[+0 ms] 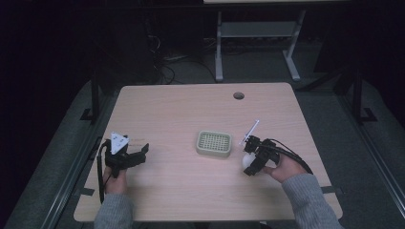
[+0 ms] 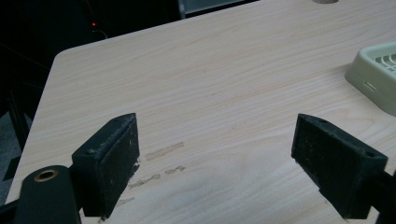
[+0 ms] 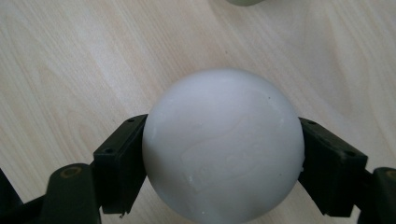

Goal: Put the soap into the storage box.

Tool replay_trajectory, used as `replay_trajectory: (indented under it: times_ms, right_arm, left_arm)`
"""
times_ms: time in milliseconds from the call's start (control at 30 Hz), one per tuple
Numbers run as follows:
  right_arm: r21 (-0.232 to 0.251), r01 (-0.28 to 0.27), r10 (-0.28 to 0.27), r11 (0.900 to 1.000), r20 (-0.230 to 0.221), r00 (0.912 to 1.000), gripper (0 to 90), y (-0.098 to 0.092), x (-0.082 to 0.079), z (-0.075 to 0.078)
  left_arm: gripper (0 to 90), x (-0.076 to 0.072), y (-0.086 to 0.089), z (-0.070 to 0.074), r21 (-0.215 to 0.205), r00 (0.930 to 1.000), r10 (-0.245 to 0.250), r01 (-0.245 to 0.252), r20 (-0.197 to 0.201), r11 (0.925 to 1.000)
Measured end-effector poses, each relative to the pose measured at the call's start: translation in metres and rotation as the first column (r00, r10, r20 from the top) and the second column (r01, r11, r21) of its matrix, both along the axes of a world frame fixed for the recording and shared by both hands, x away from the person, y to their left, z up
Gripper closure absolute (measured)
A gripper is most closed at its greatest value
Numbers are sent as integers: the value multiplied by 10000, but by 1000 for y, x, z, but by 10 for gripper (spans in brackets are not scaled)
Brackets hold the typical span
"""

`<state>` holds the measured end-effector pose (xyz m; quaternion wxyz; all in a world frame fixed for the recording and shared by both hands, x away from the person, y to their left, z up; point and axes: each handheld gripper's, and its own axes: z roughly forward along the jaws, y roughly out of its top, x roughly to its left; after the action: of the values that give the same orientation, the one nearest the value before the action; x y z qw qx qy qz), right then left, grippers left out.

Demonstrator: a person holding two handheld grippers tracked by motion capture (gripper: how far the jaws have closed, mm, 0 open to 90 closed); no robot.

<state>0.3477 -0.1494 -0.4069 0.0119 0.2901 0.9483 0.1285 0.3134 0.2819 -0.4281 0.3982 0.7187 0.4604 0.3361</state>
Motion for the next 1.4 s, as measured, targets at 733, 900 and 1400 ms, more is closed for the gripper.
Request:
replay_trajectory:
  times_ms: [733,900,1400]
  right_arm:
    - [134,-224,223,9997,131,9997,228,15,25,20]
    - [143,-307,305,9994,133,9994,228,21,31,24]
    - [56,-600,599,9982,142,9981,228,46,49,33]
  left_arm:
    - [148,-1,0,1,33,10000,-21,21,25,10000]
    - [148,-1,0,1,25,10000,-17,17,34,10000]
    - [148,-1,-1,1,47,10000,-74,74,52,10000]
